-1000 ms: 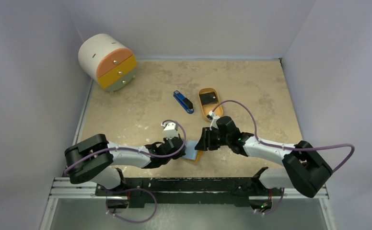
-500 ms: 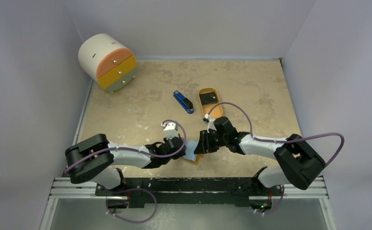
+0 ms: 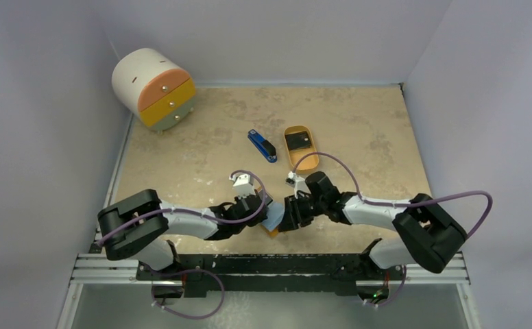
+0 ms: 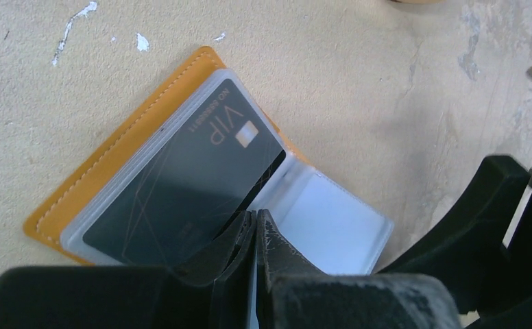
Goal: Put the credit cards into the card holder
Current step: Close the card holder at the center of the board.
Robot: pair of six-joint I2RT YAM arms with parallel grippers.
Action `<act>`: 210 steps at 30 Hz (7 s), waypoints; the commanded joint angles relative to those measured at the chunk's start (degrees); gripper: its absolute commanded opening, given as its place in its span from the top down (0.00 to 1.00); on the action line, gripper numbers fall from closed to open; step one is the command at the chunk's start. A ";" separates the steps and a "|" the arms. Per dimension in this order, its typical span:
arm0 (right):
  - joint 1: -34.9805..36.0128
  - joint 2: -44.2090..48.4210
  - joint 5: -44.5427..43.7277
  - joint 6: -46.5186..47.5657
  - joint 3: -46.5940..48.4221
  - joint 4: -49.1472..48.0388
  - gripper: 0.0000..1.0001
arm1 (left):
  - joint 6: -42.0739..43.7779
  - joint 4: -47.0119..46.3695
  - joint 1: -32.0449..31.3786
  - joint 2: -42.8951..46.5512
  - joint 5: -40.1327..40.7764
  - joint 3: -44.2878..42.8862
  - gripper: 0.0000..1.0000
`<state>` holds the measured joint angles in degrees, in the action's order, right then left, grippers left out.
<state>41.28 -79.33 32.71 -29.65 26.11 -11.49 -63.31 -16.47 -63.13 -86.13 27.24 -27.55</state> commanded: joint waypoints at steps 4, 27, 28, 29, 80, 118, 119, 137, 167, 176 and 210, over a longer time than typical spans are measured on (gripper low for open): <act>0.64 4.11 2.64 1.61 -2.13 4.46 0.61 | -0.52 6.05 0.82 -3.81 -1.04 1.57 0.95; 0.91 24.21 -13.21 -45.02 -17.18 -9.06 0.49 | -4.16 5.60 0.80 -9.61 -0.94 -0.95 0.97; 0.94 26.59 -15.40 -46.01 -16.59 -6.43 0.49 | -4.69 5.30 0.82 -9.80 -0.84 -0.81 0.97; 0.99 28.73 -18.14 -47.09 -15.61 -2.50 0.48 | -5.33 5.22 0.82 -10.07 -0.74 -0.91 0.98; 0.23 21.78 -29.85 -38.62 -10.72 1.92 0.96 | -1.36 16.21 -0.59 2.33 0.71 -8.32 0.76; 0.36 13.13 -6.19 -15.77 3.17 -2.94 0.58 | -0.13 -5.39 5.21 12.30 -12.61 12.39 0.78; 0.59 12.33 -6.10 -15.52 3.81 -3.05 0.56 | -0.41 -5.97 5.20 12.30 -12.79 12.65 0.78; 4.51 7.89 -16.88 -10.26 8.84 3.79 0.48 | -4.52 -16.73 5.21 11.56 -12.46 16.27 0.80; 6.89 24.10 -33.56 -17.78 4.19 16.17 0.50 | -5.93 -15.18 5.21 11.79 -9.44 18.57 0.85; 7.37 14.91 -29.50 -13.82 4.88 11.81 0.66 | -5.77 -14.21 5.21 12.78 -8.84 18.67 0.85; 10.49 -8.64 -24.50 -13.63 11.45 1.73 0.67 | 16.09 24.16 5.21 27.31 -3.74 -0.32 0.56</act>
<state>51.37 -86.06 8.51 -43.48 36.77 -10.59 -57.52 1.50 -58.13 -55.99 24.38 -21.45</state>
